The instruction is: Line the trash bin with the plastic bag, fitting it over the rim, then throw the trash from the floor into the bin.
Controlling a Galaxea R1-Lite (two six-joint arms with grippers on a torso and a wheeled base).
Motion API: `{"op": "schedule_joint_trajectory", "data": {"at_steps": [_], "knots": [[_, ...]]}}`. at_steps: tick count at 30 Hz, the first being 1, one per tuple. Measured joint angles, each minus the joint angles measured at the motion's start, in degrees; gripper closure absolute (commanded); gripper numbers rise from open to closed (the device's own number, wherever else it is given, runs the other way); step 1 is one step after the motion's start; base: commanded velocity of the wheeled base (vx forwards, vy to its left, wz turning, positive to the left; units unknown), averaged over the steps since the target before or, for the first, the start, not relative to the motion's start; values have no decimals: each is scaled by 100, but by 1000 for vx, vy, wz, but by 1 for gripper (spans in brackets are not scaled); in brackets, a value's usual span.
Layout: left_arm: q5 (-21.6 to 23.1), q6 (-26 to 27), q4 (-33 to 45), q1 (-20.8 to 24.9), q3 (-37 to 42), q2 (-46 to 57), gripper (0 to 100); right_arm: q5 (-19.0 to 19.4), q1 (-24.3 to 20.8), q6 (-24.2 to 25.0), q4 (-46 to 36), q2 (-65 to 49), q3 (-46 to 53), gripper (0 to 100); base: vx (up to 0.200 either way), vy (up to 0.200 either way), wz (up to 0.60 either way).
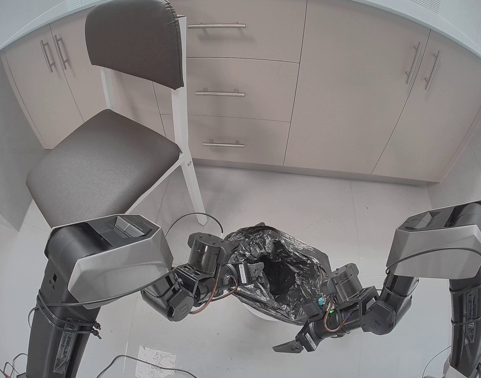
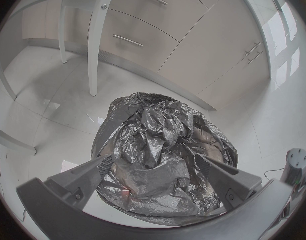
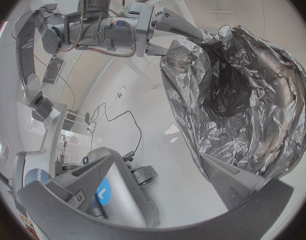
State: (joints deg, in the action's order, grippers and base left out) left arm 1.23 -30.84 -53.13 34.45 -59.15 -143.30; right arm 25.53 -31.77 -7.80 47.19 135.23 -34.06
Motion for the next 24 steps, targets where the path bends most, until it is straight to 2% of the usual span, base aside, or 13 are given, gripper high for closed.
{"op": "schedule_joint_trajectory", "data": {"at_steps": [13, 21, 24], "knots": [[0, 2, -2, 5, 5, 0, 0, 96, -188, 23, 51, -317, 608, 0, 0, 0, 0], [0, 2, -2, 6, 9, 0, 0, 96, -194, 44, 84, -511, 1003, 0, 0, 0, 0], [0, 2, -2, 9, 11, 0, 0, -22, -83, 80, 232, -552, 1042, 0, 0, 0, 0]]}}
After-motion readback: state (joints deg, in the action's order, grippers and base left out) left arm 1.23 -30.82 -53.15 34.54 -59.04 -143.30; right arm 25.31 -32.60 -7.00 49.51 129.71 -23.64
